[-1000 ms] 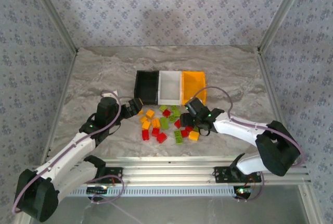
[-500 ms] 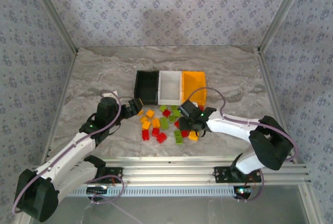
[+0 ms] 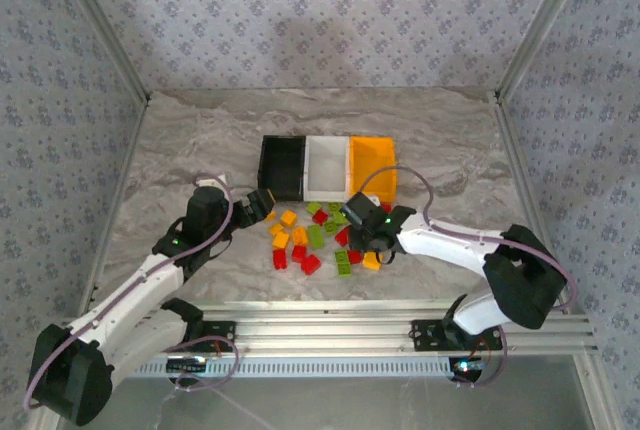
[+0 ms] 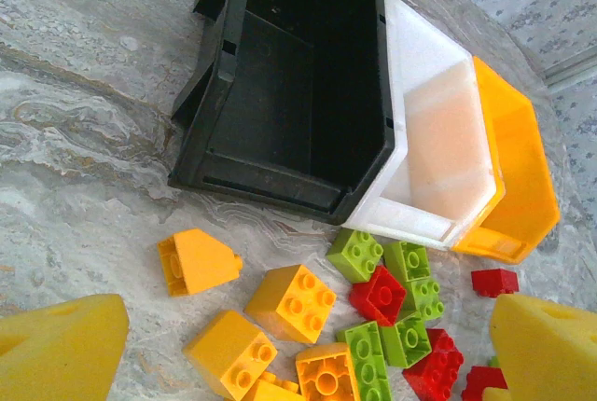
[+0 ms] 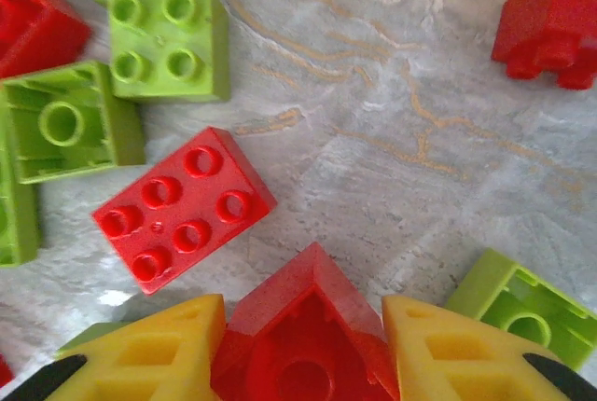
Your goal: Sort the legos into containers by color
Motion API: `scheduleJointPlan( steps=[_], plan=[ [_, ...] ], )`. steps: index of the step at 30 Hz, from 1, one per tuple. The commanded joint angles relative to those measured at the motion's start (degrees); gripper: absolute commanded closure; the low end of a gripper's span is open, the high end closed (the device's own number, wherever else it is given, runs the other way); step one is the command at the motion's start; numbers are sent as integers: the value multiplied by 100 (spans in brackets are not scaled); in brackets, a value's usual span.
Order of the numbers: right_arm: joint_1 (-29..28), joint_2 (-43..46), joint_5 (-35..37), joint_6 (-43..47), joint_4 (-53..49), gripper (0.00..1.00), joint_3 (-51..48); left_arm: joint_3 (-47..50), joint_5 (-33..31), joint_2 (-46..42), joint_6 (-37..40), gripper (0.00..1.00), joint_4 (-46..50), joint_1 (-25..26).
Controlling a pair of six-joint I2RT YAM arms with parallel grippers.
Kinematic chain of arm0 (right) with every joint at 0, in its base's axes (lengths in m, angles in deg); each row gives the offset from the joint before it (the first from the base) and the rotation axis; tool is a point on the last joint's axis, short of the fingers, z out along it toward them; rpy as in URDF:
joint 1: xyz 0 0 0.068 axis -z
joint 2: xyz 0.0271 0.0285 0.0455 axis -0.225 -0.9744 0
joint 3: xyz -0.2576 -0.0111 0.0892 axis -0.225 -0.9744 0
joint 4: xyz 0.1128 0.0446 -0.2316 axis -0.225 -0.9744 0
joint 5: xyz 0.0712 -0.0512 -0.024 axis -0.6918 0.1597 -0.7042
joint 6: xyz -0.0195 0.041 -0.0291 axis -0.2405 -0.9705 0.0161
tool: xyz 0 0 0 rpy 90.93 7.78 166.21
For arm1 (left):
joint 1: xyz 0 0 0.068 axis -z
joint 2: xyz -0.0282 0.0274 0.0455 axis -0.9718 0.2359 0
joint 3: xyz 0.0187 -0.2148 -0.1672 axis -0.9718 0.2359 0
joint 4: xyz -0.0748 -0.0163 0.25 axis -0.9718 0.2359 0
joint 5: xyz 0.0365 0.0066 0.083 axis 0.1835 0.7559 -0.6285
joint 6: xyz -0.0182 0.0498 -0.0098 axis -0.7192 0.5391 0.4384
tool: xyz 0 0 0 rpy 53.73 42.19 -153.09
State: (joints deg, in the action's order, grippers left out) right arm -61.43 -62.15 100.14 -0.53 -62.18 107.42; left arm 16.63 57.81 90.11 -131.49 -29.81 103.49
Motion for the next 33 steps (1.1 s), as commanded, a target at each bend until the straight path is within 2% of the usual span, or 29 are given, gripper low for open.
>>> scheduleJointPlan(
  steps=[1,7,11,16,22,24,26,33],
  plan=[
    [25,452,259,97,-446,65,492,-247,40,1,43,0,94,24],
    [831,429,212,828,-509,65,1346,-264,9,-86,57,1,300,21],
    [1587,-205,77,1023,-159,64,1863,-255,-49,-134,78,1,549,22],
    [2191,-1170,-212,1069,122,63,2586,-251,-184,-256,142,2,926,20],
    [2493,-2193,-437,1051,3,61,3336,-94,-114,-258,105,3,958,19],
    [2536,-2375,-493,1013,-51,55,3466,-41,-103,-229,88,3,956,20],
    [2537,-2444,-483,974,-60,46,3520,-3,-96,-196,88,4,956,20],
    [2533,-2252,-477,891,18,36,3509,-30,69,71,173,8,974,29]
  ],
)
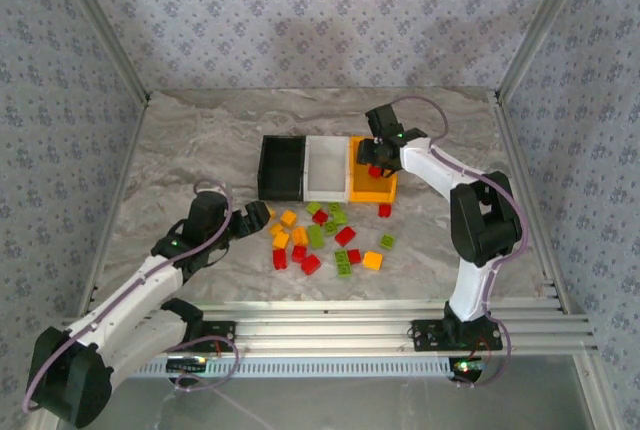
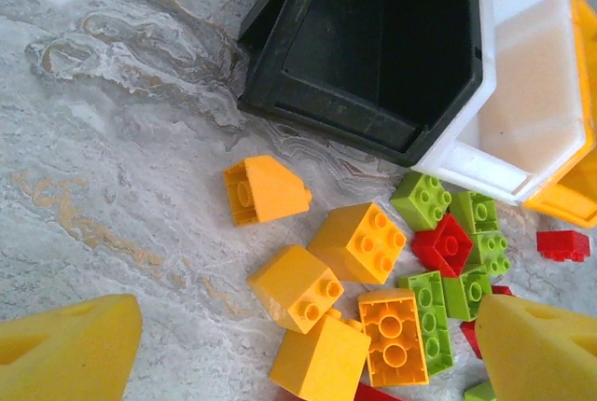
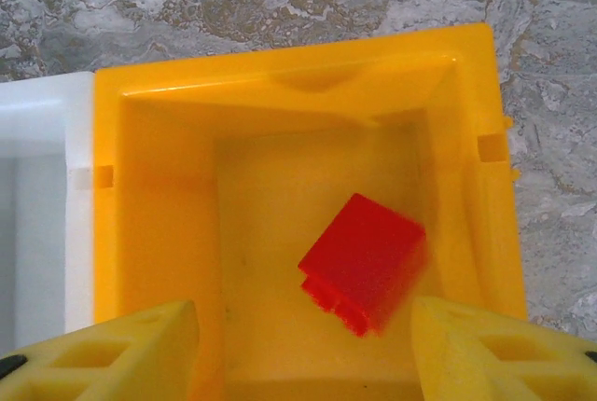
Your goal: Sort the legos into containers by color
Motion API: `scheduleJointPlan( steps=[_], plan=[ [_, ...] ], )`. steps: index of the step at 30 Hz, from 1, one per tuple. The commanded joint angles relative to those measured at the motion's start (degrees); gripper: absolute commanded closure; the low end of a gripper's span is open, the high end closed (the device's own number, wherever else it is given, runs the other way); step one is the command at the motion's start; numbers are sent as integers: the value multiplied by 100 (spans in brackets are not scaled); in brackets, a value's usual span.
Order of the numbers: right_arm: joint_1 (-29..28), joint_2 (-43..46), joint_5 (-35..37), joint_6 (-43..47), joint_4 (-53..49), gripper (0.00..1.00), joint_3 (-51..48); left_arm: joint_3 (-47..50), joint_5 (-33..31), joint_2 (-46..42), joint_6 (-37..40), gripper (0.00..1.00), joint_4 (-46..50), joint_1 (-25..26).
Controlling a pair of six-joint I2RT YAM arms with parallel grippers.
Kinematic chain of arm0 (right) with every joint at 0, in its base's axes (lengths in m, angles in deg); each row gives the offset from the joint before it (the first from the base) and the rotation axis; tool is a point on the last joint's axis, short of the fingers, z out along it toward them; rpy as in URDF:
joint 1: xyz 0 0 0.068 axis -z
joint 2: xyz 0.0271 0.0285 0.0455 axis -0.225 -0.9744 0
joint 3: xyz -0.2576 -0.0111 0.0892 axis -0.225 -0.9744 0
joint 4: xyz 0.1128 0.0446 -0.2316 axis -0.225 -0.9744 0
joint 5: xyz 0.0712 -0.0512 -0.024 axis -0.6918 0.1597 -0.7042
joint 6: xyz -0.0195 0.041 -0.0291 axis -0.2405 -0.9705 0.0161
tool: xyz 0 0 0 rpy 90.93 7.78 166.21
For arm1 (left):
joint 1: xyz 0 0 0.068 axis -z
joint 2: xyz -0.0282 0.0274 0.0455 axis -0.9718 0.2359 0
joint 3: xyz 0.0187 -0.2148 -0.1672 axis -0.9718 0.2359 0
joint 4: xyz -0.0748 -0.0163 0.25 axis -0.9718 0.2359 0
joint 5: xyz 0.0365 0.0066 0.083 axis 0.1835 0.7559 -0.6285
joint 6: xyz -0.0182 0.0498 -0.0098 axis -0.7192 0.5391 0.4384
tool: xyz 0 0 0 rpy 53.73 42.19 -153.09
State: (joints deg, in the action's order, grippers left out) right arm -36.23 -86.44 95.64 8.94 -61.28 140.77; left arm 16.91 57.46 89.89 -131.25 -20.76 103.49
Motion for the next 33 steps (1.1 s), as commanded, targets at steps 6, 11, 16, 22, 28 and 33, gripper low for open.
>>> scheduleJointPlan(
  steps=[6,11,16,22,28,33],
  plan=[
    [-412,1196,52,-134,-189,33,-681,-30,158,64,113,6,132,27],
    [-1124,2393,263,-505,-475,31,-2134,-3,159,-183,103,1,130,29],
    [-1817,3274,117,-1476,-634,30,-3374,39,149,-262,90,1,80,24],
    [-2262,3468,-43,-2258,-434,30,-4096,188,165,-178,42,1,-120,28],
    [-2334,3079,-220,-2463,59,30,-4272,314,158,-156,30,1,-195,29],
    [-2393,2984,-171,-2551,0,32,-4301,340,142,-168,51,0,-196,29]
  ],
)
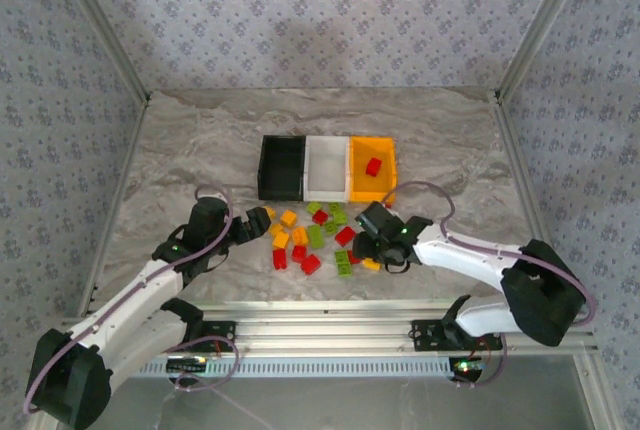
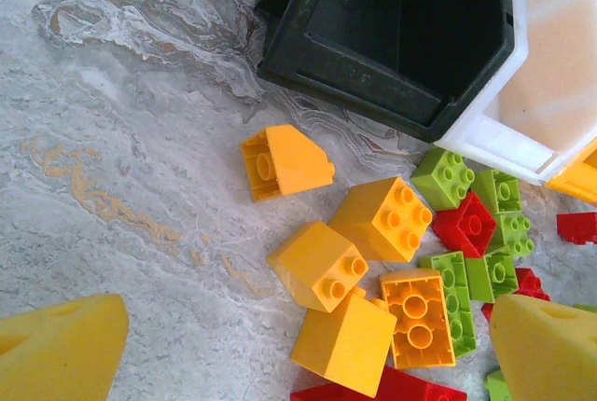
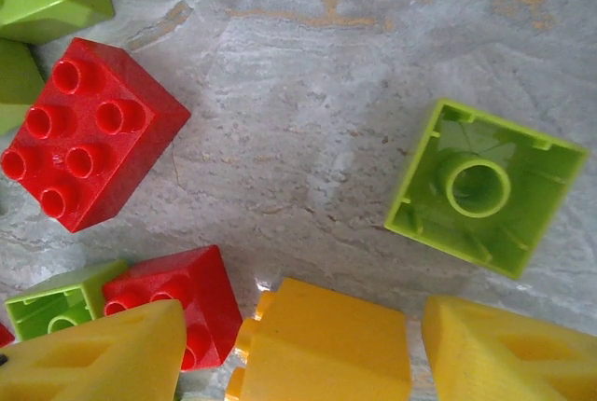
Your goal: Sort the legos into containers by color
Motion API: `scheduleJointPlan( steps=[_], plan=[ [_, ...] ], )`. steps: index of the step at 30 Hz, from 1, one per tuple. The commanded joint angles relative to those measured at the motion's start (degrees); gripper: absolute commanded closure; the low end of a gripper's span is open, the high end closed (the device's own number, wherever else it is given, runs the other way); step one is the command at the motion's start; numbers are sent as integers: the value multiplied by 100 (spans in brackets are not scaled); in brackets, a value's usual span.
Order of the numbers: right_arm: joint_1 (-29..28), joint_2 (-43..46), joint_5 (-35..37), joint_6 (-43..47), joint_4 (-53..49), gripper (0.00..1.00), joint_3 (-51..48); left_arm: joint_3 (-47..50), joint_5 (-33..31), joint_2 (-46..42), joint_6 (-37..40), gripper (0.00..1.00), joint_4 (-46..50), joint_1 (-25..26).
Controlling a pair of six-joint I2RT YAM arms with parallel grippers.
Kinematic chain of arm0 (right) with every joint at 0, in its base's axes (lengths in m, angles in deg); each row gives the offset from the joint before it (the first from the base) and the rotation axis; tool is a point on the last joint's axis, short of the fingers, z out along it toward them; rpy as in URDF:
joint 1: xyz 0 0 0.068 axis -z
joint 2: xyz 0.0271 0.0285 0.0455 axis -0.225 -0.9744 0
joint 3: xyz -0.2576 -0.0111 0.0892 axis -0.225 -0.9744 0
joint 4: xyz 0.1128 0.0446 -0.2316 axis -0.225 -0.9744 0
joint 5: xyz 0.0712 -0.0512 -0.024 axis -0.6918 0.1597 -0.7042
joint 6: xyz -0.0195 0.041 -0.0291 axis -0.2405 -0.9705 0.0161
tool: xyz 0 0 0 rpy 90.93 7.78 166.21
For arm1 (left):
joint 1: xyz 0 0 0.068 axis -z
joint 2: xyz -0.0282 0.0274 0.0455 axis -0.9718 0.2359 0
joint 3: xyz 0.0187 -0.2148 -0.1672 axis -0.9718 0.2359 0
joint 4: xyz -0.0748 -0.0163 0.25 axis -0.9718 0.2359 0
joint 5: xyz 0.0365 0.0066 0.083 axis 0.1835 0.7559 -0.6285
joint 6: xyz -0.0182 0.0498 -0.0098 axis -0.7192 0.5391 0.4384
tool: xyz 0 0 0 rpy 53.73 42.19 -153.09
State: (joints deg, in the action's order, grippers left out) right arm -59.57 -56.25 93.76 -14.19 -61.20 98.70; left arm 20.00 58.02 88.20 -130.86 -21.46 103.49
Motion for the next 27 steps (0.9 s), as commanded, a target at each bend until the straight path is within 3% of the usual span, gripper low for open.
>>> scheduleJointPlan(
  steps=[1,7,15,21,27],
  plan=[
    [-62,-38,20,-241,-44,33,-115,39,77,12,15,0,-138,29],
    [-79,-48,2,-278,-234,41,-253,73,58,32,15,0,-194,29],
    [-81,376,10,-118,-449,68,-77,49,53,49,7,0,-214,28],
    [66,396,14,908,-1053,71,1395,118,-82,-178,-83,0,-195,29],
    [248,-1124,-182,1789,-690,70,3547,175,-233,-466,-100,0,-14,22]
  ],
)
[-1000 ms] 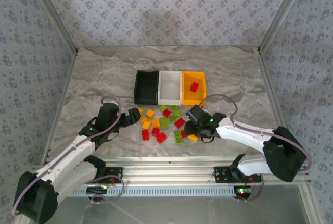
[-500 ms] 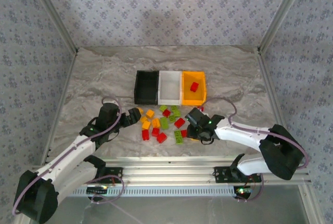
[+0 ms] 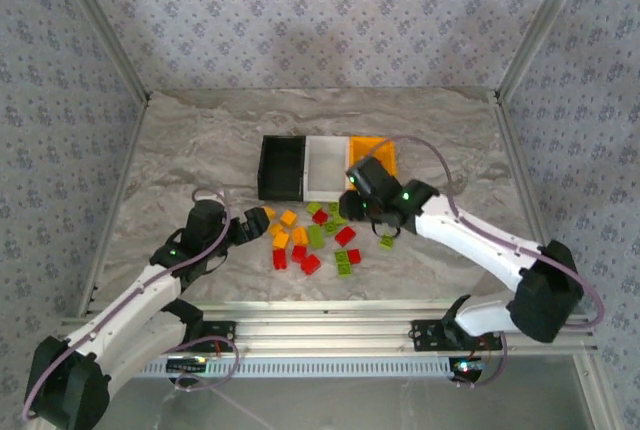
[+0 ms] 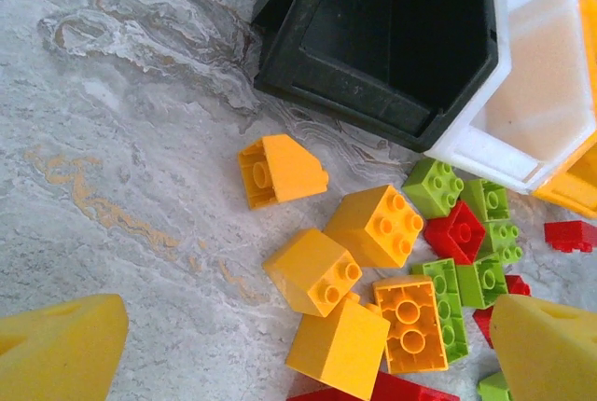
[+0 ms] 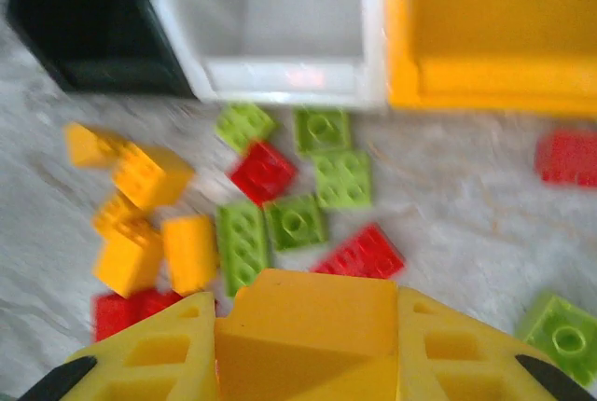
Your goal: Sort the legos into containers by color
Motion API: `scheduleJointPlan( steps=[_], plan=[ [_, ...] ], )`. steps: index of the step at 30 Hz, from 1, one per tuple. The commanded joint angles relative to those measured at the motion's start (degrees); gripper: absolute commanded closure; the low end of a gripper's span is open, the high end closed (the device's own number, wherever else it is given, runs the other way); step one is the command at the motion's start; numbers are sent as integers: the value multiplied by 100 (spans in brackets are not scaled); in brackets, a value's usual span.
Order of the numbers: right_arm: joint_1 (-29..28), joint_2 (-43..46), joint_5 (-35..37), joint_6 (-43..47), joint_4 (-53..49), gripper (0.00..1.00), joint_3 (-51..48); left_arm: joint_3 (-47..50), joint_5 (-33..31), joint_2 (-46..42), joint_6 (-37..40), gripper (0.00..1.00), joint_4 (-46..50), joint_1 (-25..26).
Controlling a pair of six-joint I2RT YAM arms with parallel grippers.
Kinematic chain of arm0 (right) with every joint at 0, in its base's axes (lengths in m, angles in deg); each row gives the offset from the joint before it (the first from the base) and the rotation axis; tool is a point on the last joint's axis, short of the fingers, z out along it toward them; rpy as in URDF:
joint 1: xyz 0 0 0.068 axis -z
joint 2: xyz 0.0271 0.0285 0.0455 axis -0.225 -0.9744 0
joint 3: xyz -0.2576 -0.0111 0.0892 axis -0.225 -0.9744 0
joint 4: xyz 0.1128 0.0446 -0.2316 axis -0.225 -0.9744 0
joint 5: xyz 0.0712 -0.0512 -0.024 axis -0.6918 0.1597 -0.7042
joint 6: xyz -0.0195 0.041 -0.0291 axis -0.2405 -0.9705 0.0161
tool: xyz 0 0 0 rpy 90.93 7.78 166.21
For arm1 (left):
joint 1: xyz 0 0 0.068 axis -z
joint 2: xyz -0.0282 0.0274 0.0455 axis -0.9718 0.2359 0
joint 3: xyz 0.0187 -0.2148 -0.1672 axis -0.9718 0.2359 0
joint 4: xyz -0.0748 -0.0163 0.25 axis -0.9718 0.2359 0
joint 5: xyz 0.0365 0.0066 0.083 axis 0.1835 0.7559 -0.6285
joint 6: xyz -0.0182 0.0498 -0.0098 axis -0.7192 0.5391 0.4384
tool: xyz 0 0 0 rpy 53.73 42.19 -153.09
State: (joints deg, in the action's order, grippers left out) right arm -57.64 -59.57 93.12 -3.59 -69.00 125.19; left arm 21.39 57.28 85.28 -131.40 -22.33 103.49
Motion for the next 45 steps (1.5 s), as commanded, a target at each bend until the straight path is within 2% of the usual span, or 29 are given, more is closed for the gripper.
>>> scheduleJointPlan(
  steps=[1,7,14,16,19,22,27,32,38,45],
  plan=[
    [69,-1090,-175,823,133,70,1185,33,-158,-222,-18,0,108,21],
    [345,-2943,144,1205,32,70,2908,7,-241,-481,26,0,349,13],
    [633,-3807,391,983,146,68,3357,-28,-273,-639,56,0,515,8],
    [686,-3974,327,900,73,62,3441,-20,-267,-652,68,0,519,2],
    [740,-4010,281,818,18,46,3467,-29,-262,-652,82,0,516,1],
    [745,-3724,372,816,134,39,3357,-53,-260,-643,103,0,515,-2],
    [672,-2746,535,758,316,36,2696,-108,-256,-644,138,0,534,0],
    [512,-1486,624,508,368,36,1314,-110,-301,-659,136,0,548,-7],
    [378,58,748,-196,119,35,-834,5,-325,-662,56,0,467,-15],
    [481,664,461,-738,57,33,-2282,128,-378,-577,-53,0,306,-31]
  ],
)
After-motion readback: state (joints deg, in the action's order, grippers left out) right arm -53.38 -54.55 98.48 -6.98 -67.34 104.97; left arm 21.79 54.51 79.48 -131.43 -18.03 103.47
